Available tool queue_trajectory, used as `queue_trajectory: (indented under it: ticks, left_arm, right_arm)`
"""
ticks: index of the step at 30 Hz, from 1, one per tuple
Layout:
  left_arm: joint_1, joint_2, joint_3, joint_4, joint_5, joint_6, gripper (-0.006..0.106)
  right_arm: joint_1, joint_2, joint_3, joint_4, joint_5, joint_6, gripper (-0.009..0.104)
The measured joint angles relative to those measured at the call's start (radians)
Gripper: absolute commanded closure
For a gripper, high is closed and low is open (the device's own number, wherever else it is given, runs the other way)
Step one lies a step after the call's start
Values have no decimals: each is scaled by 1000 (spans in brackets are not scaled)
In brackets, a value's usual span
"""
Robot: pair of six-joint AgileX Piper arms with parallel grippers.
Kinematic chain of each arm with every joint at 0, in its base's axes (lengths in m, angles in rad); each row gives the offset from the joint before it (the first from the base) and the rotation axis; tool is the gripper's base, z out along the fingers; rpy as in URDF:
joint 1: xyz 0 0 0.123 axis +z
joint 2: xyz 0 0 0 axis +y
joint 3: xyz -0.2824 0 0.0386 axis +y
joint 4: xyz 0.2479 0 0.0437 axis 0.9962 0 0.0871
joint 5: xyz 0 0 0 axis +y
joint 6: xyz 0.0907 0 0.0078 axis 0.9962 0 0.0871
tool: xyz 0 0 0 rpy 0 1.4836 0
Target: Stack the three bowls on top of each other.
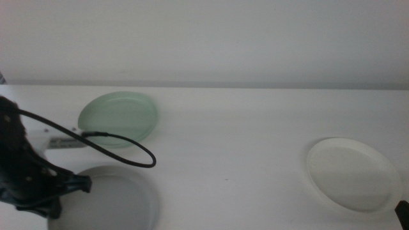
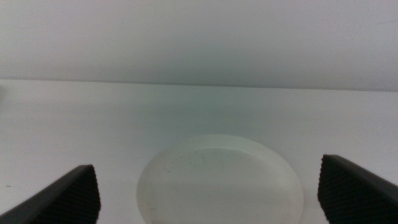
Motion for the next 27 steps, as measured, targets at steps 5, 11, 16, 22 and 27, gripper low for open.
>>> queue_trajectory:
  ticks: [5,11,16,22,27]
  left_arm:
    - [-8,-124,-123,-45,276,6,102]
    - [-123,-82,-326,-62,323,-3,102]
    - [-258,118,-541,-66,327,-22,102]
    - [-370,406,-843,-69,325,-57,102]
    - [-402,571,-1017,-95,325,-83,102]
  right_arm:
    - [0,0,0,0,0,0,2]
    - [0,0,0,0,0,0,2]
    - [0,0,0,0,0,0,2]
    - [0,-2,0,0,0,0,2]
    - [0,-2,0,0,0,0,2]
